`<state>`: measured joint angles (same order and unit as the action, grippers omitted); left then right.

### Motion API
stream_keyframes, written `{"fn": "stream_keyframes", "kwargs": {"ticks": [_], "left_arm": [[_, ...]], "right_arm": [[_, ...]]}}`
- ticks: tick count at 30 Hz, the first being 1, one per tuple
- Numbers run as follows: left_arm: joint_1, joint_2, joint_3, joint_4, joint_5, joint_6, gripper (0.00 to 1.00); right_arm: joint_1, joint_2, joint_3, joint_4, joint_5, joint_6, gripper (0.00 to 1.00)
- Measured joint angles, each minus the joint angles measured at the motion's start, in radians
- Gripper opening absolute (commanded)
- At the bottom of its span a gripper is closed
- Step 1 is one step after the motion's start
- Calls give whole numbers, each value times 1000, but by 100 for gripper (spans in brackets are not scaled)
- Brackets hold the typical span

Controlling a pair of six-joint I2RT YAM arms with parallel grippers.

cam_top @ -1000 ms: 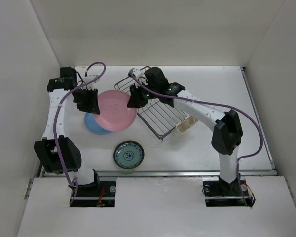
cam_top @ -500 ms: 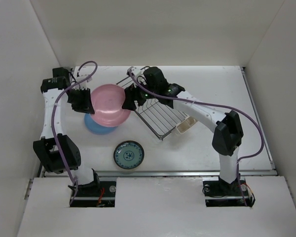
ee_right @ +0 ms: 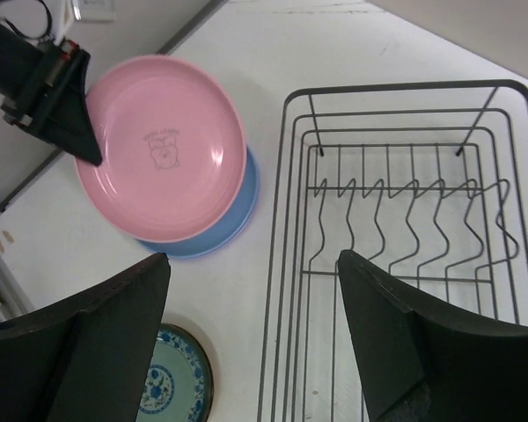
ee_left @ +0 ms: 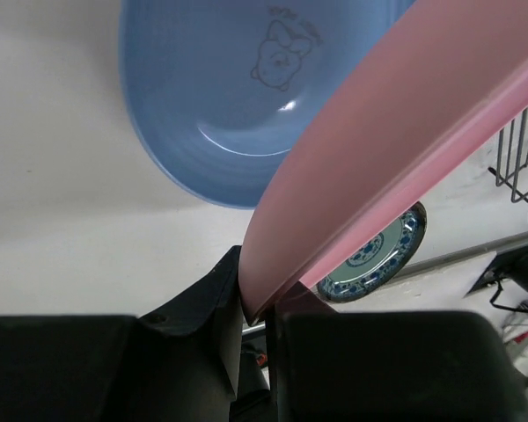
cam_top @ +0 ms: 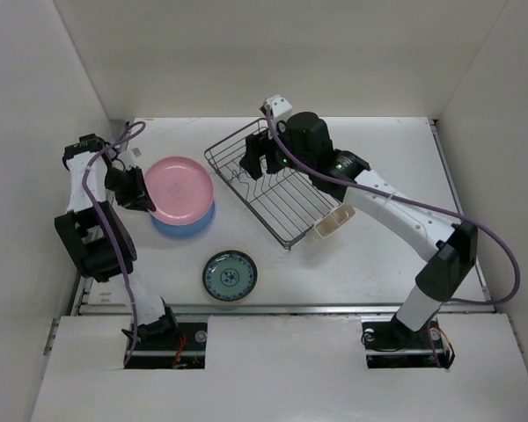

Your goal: Unload the plates from the dish rack

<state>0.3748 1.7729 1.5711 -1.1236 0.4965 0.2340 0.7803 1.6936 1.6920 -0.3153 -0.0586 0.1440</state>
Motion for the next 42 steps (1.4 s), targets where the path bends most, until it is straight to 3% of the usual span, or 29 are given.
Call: {"fn": "stream_keyframes", "kwargs": {"ticks": [1, 2, 3, 4, 7, 9, 16, 18, 22, 25, 31, 36, 42], "left_arm": [[1, 25, 0, 2, 0, -3, 1], [2, 49, -1, 5, -1, -6, 13], [2, 71, -1, 7, -2, -9, 28], [2, 89, -1, 8, -3, -5, 58], [-5, 143, 1, 1, -26, -5, 75], [-10, 166, 2, -5, -66, -2, 100], [-27, 78, 33, -26, -193, -4, 100], [-29, -3, 39, -20, -222, -3, 100], [-23, -209, -18, 34, -317, -29, 100], [6, -312, -96, 77, -413, -77, 100], [104, -310, -227, 142, -568, -163, 100], [120, -316, -237, 174, -652, -206, 100], [119, -376, -237, 201, -670, -235, 100]], "right_arm": [[0, -15, -11, 4, 15, 3, 83], [0, -31, -22, 8, 30, 4, 83], [0, -42, -33, 10, 43, 6, 83], [0, -52, -41, 10, 55, 8, 84], [0, -63, -54, 10, 85, 10, 84], [0, -63, -56, 10, 99, 10, 84], [0, -120, -68, 1, 164, 10, 84], [0, -166, -81, 5, 219, 11, 90], [-4, -322, -200, 3, 409, 24, 99], [-40, -452, -323, 8, 627, 48, 100], [-143, -698, -566, -10, 1062, 77, 100], [-144, -884, -668, -56, 1226, 97, 100], [-144, -962, -675, -182, 1345, 178, 100]]}}
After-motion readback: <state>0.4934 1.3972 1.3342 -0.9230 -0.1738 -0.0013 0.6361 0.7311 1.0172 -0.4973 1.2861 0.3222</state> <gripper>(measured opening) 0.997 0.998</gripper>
